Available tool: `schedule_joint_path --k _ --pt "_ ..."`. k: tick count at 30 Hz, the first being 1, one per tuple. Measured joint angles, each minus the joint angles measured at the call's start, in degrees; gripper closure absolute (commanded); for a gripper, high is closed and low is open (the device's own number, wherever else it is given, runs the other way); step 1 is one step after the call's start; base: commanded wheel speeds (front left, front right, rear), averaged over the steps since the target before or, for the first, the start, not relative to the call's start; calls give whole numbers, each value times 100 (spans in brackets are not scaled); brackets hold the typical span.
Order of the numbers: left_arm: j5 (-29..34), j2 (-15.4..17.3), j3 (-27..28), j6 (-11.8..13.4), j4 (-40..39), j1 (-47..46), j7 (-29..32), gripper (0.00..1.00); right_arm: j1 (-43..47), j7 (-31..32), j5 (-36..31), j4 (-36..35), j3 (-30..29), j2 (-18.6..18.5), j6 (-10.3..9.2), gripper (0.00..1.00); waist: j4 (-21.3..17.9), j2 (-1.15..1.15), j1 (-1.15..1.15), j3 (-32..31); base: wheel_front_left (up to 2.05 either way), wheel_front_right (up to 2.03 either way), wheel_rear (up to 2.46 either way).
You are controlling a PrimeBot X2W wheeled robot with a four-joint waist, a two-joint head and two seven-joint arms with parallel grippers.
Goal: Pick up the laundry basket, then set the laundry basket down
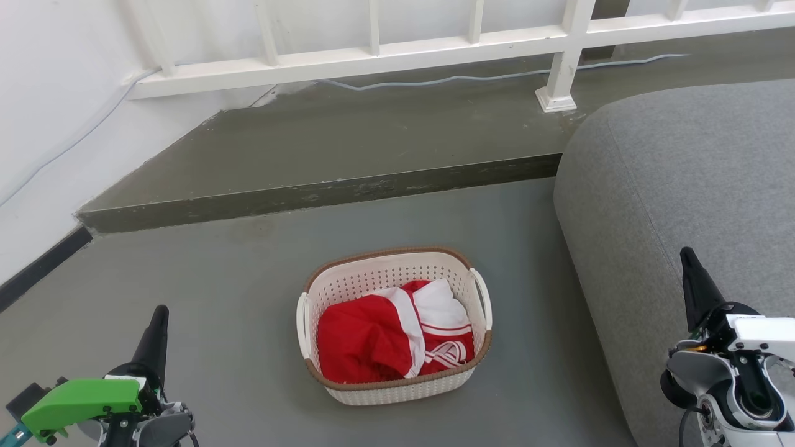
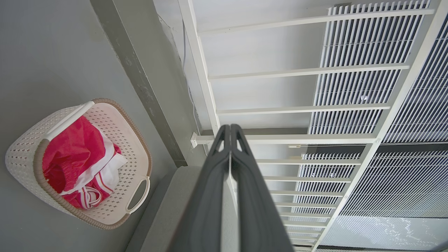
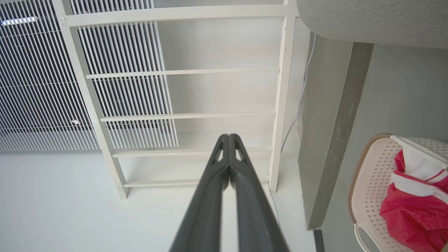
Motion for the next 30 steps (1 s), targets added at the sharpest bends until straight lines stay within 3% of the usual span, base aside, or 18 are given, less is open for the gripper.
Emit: schedule_joint_path --k 30 --pt "1 -14 14 -8 65 -10 24 100 -46 7 0 57 -18 19 3 100 0 0 0 -3 0 0 0"
